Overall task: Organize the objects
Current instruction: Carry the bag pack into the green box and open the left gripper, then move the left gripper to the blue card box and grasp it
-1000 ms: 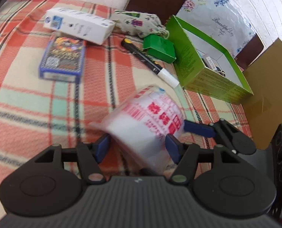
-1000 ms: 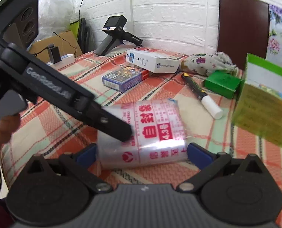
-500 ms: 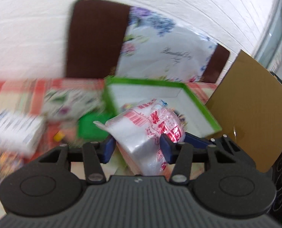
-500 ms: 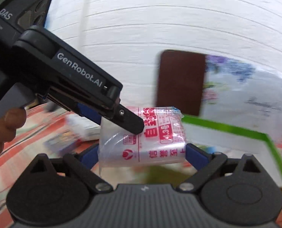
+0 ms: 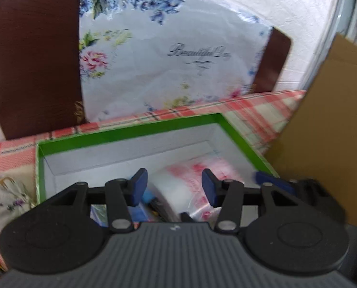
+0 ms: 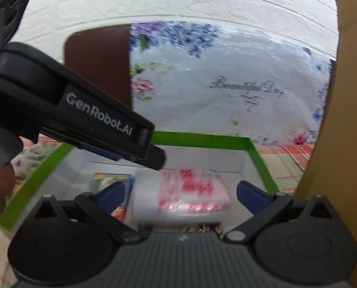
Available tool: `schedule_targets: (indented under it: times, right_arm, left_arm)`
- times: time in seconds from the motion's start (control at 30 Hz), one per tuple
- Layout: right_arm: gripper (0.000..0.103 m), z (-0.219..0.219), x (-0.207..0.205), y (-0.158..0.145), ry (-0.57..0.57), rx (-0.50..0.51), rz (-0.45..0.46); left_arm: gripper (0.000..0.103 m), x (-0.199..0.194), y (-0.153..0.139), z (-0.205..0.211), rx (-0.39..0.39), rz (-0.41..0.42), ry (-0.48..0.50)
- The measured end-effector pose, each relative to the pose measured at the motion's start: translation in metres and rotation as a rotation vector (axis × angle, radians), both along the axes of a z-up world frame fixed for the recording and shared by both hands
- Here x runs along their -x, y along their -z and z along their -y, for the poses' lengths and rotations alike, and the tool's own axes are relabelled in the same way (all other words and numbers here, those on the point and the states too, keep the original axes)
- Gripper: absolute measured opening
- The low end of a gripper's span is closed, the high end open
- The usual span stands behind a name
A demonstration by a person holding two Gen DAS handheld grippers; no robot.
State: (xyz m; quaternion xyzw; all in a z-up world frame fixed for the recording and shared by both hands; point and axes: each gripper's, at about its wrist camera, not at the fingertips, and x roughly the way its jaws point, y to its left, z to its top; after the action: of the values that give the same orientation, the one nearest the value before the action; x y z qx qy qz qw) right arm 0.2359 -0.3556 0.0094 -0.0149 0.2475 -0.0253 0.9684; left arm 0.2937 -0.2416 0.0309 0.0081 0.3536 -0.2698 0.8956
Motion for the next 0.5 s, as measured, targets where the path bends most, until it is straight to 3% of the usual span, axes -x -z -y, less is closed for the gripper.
schedule_targets:
  times: [0.1,0.33,0.5]
  right_arm:
    - [0.103,0.001,0.015,0.003,0.001,-0.042,0.039]
    - [0.103,-0.018,0.062,0.001,0.003,-0.057,0.103]
    - [0.103,-0.031,0.076,-0.009,-0.025,-0.045,0.111]
  left_arm:
    - [0.052,0.005,0.002,-0.008,-0.002,-0.002,-0.011]
    - [0.052,0.037,0.0,-0.021,-0.149,0.078,-0.085]
    - [0.053,0.062,-0.007,-0.042,-0.134,0.069,-0.127]
